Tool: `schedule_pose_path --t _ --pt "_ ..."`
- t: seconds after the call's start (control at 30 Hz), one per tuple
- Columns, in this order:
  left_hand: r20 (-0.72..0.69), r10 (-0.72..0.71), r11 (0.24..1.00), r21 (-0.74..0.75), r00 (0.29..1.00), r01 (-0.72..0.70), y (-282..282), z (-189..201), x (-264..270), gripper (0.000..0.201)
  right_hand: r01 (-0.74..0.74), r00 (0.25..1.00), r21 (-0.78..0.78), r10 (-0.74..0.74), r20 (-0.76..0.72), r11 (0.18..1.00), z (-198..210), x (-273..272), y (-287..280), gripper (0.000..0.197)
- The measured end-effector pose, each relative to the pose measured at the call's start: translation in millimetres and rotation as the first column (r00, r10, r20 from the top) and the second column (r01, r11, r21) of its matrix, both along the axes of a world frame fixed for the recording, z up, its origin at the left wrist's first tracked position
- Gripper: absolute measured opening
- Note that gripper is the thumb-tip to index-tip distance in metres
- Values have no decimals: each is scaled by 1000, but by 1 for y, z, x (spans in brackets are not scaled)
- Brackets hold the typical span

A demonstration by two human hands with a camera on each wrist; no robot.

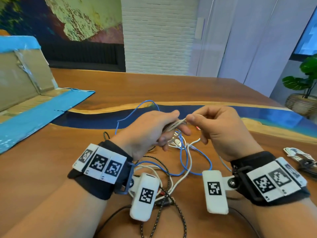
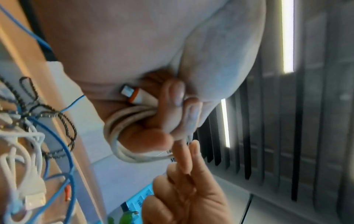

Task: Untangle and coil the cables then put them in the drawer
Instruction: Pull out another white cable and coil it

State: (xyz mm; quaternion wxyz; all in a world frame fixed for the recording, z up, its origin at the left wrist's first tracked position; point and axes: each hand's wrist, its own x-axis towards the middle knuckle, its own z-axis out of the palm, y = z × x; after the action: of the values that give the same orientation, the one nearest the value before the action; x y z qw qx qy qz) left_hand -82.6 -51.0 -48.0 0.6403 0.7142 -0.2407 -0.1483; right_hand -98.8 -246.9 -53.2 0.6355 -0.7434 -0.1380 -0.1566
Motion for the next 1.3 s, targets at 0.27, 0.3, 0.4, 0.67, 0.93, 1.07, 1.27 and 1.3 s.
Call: schedule_pose_path --t 0.27,0.3,0.4,0.67,0.93,1.07,1.27,1.3 --pt "-155 -170 825 -563 973 55 11 14 -1 39 -75 988 -79 63 -138 994 -9 -1 10 22" --pt "-157 -138 798 -602 978 16 10 15 0 40 -119 981 -159 91 -174 980 -11 -3 15 25" --pt "-146 69 800 -583 987 -143 6 10 6 32 -247 955 -358 163 -250 900 -11 -9 28 25" --pt "169 219 970 64 961 -233 -1 -6 7 29 -222 974 -250 204 -98 942 8 -21 21 23" --pt "-158 -62 993 -106 986 45 7 9 -4 46 -15 995 153 30 -91 988 -5 2 5 16" --pt "-309 -164 866 -501 937 -14 10 14 -2 37 -2 987 75 14 -159 997 -10 3 8 16" --pt "-242 141 821 -513 960 -250 6 8 11 31 -263 943 -380 152 -296 887 -11 -10 26 22" --pt "-186 237 849 -438 954 -296 5 5 12 28 -291 940 -443 168 -297 848 -9 -12 28 22"
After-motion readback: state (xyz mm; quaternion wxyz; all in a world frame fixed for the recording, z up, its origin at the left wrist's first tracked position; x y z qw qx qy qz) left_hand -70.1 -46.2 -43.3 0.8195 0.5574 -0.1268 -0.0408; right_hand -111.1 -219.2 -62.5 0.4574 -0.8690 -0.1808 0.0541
